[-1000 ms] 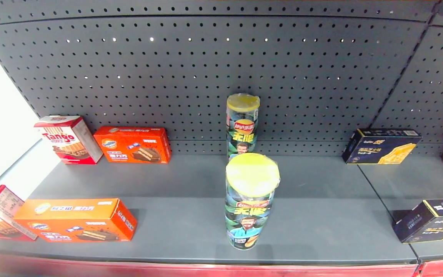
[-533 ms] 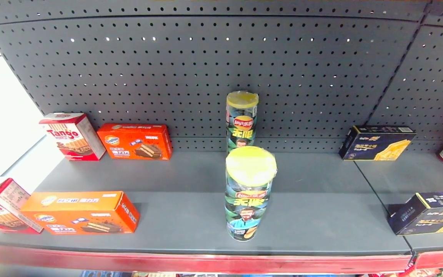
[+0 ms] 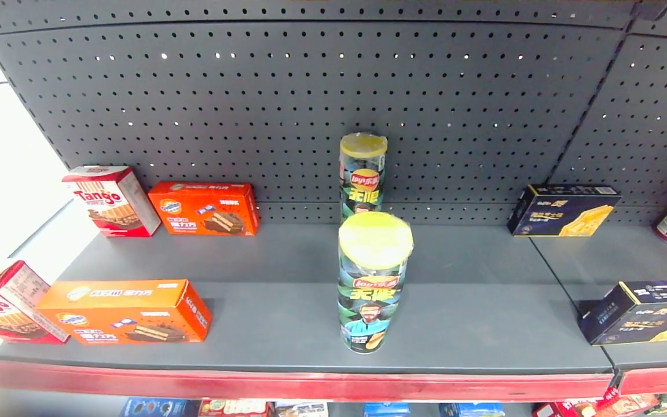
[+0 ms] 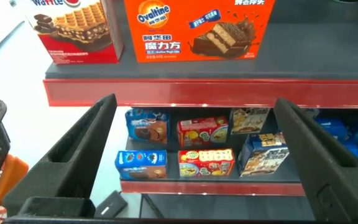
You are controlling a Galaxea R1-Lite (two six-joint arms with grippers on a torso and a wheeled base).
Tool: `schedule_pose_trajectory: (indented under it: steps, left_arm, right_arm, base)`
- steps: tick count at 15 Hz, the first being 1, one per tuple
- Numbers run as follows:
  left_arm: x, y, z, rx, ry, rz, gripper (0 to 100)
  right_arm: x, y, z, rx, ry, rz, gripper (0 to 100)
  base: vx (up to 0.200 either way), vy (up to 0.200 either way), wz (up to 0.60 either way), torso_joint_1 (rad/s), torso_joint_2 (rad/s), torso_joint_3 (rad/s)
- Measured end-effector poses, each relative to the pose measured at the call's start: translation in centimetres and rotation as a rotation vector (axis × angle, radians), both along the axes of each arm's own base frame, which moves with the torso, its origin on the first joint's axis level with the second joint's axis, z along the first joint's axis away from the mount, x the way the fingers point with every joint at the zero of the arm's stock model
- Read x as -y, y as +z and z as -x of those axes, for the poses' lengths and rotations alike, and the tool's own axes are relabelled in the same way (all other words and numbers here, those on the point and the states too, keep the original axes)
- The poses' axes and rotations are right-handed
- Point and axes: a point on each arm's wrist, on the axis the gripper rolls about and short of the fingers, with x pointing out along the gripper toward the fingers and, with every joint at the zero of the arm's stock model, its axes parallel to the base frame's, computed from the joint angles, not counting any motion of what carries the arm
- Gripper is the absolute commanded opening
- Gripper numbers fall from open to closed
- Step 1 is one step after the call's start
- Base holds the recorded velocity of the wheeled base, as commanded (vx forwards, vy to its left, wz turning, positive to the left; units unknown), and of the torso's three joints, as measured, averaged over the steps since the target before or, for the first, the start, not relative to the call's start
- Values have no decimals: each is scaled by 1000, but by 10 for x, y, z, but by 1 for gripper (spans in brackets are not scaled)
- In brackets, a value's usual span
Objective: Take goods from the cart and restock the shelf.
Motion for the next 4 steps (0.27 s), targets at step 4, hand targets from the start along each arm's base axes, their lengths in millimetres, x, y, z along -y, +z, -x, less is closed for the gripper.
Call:
schedule_pose_trajectory:
  steps: [4]
  left_arm:
    - [0, 0, 0, 0, 0, 0, 100]
  right_arm:
    - [0, 0, 0, 0, 0, 1, 100]
  base:
    - [0, 0, 0, 0, 0, 0]
